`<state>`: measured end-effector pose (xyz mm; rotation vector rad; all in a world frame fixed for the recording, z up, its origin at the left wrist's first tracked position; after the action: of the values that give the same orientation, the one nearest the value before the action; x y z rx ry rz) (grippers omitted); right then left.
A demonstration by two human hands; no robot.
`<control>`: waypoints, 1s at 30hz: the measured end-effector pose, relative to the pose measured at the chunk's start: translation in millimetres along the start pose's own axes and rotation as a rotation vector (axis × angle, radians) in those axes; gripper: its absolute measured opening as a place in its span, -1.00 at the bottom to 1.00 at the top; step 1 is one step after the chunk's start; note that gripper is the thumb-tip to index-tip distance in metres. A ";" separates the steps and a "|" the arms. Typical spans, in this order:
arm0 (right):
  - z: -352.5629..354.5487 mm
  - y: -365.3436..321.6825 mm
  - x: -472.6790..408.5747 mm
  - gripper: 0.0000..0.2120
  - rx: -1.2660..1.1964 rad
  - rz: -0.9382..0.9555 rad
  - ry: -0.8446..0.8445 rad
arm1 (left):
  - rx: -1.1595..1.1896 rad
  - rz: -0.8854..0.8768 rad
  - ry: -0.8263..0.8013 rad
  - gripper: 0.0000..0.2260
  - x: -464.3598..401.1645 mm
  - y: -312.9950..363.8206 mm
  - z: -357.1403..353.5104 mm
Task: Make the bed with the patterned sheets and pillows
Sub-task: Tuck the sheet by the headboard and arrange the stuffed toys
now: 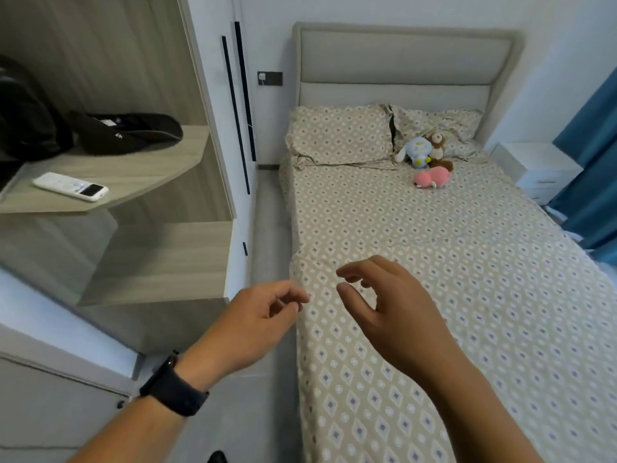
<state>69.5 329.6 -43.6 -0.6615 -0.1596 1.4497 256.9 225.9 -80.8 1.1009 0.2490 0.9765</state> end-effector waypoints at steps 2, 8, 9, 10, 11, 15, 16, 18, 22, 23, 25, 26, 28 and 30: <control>-41.4 -35.1 -32.3 -0.76 0.006 -0.002 -0.006 | -0.029 -0.011 0.024 -0.78 -12.1 -31.0 51.4; -100.2 -106.9 -104.5 -0.74 0.004 -0.062 -0.068 | -0.066 -0.022 0.022 -0.78 -39.8 -72.0 168.3; -101.1 -109.4 -109.4 -0.74 0.012 -0.075 -0.079 | -0.070 -0.038 0.010 -0.79 -44.5 -70.3 174.6; -107.2 -113.9 -120.8 -0.74 0.022 -0.087 -0.083 | -0.074 -0.055 -0.003 -0.79 -53.2 -70.6 187.6; -109.6 -114.8 -127.4 -0.74 0.037 -0.092 -0.086 | -0.072 -0.073 -0.014 -0.79 -59.5 -69.5 192.8; -119.2 -112.0 -151.5 -0.73 0.065 -0.106 -0.091 | -0.032 -0.112 -0.022 -0.79 -89.2 -68.8 201.5; -118.8 -108.9 -155.4 -0.74 0.064 -0.119 -0.084 | -0.021 -0.111 -0.040 -0.79 -93.7 -67.8 199.3; -117.6 -97.8 -166.8 -0.75 0.058 -0.150 -0.042 | -0.014 -0.113 -0.087 -0.80 -108.0 -65.5 194.6; -122.4 -66.7 -186.6 -0.76 0.047 -0.204 0.011 | -0.063 -0.109 -0.198 -0.83 -151.1 -55.9 184.7; -124.1 -55.8 -190.6 -0.76 0.048 -0.219 0.005 | -0.077 -0.110 -0.208 -0.83 -164.7 -52.3 182.0; -125.1 -28.0 -204.9 -0.75 0.056 -0.244 -0.004 | -0.099 -0.115 -0.226 -0.82 -198.7 -42.2 174.4; -124.0 -13.1 -213.0 -0.74 0.056 -0.261 -0.003 | -0.097 -0.113 -0.229 -0.82 -215.3 -35.4 170.2; -114.6 23.8 -236.6 -0.74 0.064 -0.286 0.006 | -0.096 -0.118 -0.229 -0.83 -258.2 -17.8 158.9; -100.5 48.9 -258.6 -0.73 0.087 -0.286 0.002 | -0.101 -0.114 -0.234 -0.82 -289.8 2.5 150.6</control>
<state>38.6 51.6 -76.2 -0.5449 -0.1811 1.1747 179.7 -91.3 -88.2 1.0856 0.0703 0.7433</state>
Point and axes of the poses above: each hand's wrist, its own x-axis away from the middle knuckle, its own z-axis out of the back of the hand, y = z × x, the point moved 2 cm from there along -x, towards the middle knuckle, and after that the axes turned 9 degrees about z, right-handed, at the moved point
